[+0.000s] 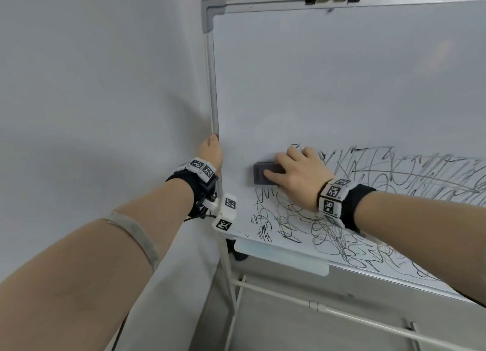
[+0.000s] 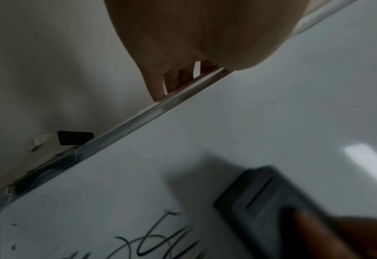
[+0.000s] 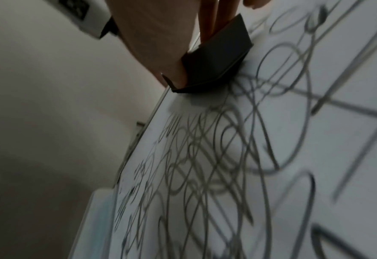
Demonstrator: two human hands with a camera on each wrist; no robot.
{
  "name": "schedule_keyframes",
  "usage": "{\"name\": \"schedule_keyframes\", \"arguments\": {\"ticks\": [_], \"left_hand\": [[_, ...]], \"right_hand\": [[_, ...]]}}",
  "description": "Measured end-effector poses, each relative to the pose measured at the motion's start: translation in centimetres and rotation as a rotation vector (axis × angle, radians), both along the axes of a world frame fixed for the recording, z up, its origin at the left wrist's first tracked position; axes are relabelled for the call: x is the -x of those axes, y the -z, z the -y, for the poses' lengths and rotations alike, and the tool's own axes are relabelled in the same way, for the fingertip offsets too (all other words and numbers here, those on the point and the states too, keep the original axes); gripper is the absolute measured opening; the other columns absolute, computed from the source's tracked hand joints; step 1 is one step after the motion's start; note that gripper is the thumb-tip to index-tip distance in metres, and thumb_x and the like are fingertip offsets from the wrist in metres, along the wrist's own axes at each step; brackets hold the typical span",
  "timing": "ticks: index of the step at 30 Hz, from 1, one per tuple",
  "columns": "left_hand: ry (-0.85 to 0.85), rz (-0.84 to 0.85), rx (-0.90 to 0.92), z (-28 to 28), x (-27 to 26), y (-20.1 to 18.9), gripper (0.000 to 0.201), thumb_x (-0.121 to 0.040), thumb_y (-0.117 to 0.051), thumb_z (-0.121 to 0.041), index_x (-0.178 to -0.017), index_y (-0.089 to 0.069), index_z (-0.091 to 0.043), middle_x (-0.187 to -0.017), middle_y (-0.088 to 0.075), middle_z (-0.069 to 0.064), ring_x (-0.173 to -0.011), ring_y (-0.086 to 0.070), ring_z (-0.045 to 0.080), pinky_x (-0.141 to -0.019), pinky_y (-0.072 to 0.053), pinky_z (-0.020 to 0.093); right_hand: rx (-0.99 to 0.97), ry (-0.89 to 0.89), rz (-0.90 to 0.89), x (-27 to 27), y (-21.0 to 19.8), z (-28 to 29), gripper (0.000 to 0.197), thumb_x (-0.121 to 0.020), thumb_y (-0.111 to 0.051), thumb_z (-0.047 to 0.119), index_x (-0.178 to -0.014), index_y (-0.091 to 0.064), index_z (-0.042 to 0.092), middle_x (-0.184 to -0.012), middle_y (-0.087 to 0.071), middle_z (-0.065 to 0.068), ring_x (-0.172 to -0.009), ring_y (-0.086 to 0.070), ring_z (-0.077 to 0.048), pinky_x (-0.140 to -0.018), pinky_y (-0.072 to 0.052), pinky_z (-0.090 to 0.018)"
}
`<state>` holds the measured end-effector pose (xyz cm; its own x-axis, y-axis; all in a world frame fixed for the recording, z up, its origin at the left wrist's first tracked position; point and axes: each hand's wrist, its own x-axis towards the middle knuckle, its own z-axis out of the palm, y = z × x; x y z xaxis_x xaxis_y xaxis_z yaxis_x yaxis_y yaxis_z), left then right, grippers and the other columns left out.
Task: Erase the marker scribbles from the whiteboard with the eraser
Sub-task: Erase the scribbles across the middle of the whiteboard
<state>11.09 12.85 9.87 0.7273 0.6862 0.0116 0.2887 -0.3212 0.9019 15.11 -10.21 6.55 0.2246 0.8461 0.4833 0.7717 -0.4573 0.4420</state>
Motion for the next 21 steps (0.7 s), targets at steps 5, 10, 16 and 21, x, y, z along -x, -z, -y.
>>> {"name": "schedule_keyframes", "arguments": {"ticks": [5,10,16,21], "left_hand": [[-0.015,0.024,-0.024,0.6,0.1,0.2,0.030,-0.106,-0.024,-0.020,-0.103,-0.052,-0.009,-0.095,-0.048,0.007,-0.094,-0.040,0.019,-0.066,-0.023,0.022],[0.004,-0.010,-0.066,-0.7,0.3,0.3,0.031,-0.105,-0.026,-0.023,-0.090,-0.048,-0.007,-0.080,-0.049,0.005,-0.088,-0.042,0.022,-0.066,-0.029,0.026],[0.004,0.046,-0.013,-1.4,0.2,1.0,0.040,-0.102,-0.032,-0.032,-0.070,-0.048,-0.013,-0.071,-0.048,0.003,-0.081,-0.051,0.024,-0.085,-0.052,0.045],[-0.001,0.015,-0.104,-1.7,0.5,0.8,0.044,-0.104,-0.029,-0.035,-0.068,-0.043,-0.013,-0.072,-0.047,0.006,-0.081,-0.050,0.025,-0.079,-0.051,0.036]], "right_hand": [[0.059,-0.014,0.017,0.5,1.8,-0.5,0.036,-0.069,-0.069,0.013,-0.103,-0.072,0.024,-0.099,-0.054,-0.008,-0.088,-0.044,-0.028,-0.070,-0.037,-0.040],[0.279,0.034,0.007,1.8,3.5,-0.7,0.042,-0.072,-0.042,0.015,-0.101,-0.071,0.024,-0.100,-0.055,-0.007,-0.091,-0.048,-0.030,-0.073,-0.039,-0.041],[0.134,0.022,0.056,2.2,3.9,-2.8,0.035,-0.077,-0.045,0.015,-0.100,-0.071,0.019,-0.100,-0.055,-0.011,-0.090,-0.043,-0.029,-0.070,-0.036,-0.039],[0.372,0.052,-0.003,3.3,7.9,-2.4,0.026,-0.074,-0.057,0.017,-0.095,-0.072,0.020,-0.101,-0.055,-0.009,-0.094,-0.046,-0.031,-0.071,-0.039,-0.041]]}}
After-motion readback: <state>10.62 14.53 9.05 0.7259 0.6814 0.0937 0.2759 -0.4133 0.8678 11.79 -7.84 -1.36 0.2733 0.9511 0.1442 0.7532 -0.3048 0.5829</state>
